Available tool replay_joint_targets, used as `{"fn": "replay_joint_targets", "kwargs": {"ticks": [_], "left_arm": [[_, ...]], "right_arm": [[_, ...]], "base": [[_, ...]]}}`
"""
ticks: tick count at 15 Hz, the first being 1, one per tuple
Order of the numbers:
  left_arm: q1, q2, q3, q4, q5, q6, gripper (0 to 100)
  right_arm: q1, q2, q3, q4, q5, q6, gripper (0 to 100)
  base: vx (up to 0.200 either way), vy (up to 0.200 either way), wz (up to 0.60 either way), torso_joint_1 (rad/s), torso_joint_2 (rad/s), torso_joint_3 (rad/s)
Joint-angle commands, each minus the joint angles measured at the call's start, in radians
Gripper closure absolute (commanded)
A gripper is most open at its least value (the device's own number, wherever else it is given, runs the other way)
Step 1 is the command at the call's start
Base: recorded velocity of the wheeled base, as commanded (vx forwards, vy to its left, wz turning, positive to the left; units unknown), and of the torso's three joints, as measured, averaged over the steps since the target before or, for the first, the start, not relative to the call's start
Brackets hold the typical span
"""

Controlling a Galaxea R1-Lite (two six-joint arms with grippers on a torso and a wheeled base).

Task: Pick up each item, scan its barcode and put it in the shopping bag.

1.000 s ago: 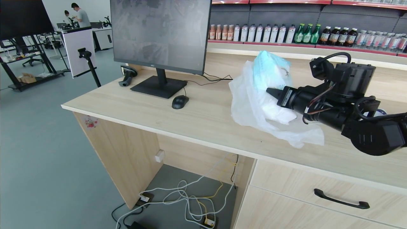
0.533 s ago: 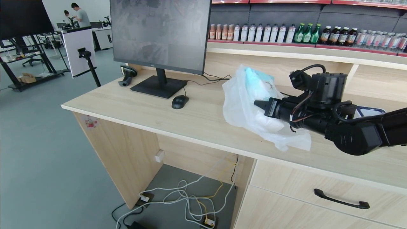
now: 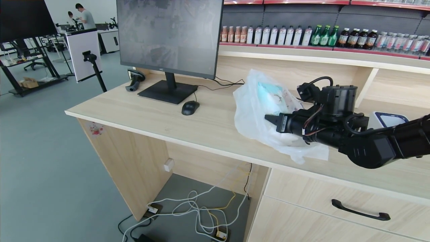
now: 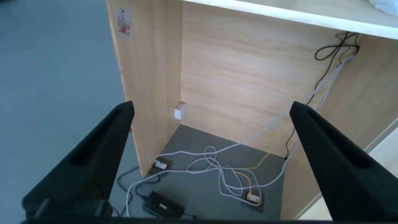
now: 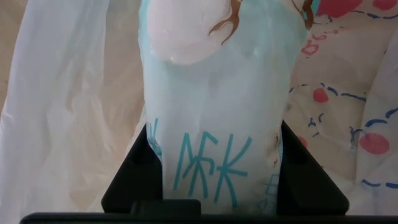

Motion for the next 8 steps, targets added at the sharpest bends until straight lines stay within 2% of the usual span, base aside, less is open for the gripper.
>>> {"fn": "replay_joint_targets", "kwargs": {"ticks": [1,3,8], "left_arm": [[0.000,0.000,0.000,-0.001,0.000,0.000,0],[0.000,0.000,0.000,-0.001,0.000,0.000,0],[0.000,0.000,0.000,-0.001,0.000,-0.001,0]], "right_arm": [[-0.027,0.008,0.031,0.009,0.001,-0.036,100],[-0.086,0.003,0.035,0.009,0.001,-0.097,100],[-0.160,-0.037,-0.008,0.010,0.009,-0.101,100]], "base": [[0.000,0.000,0.00,0.000,0.00,0.000],[0.000,0.000,0.00,0.000,0.00,0.000],[0.000,0.000,0.00,0.000,0.00,0.000]]}}
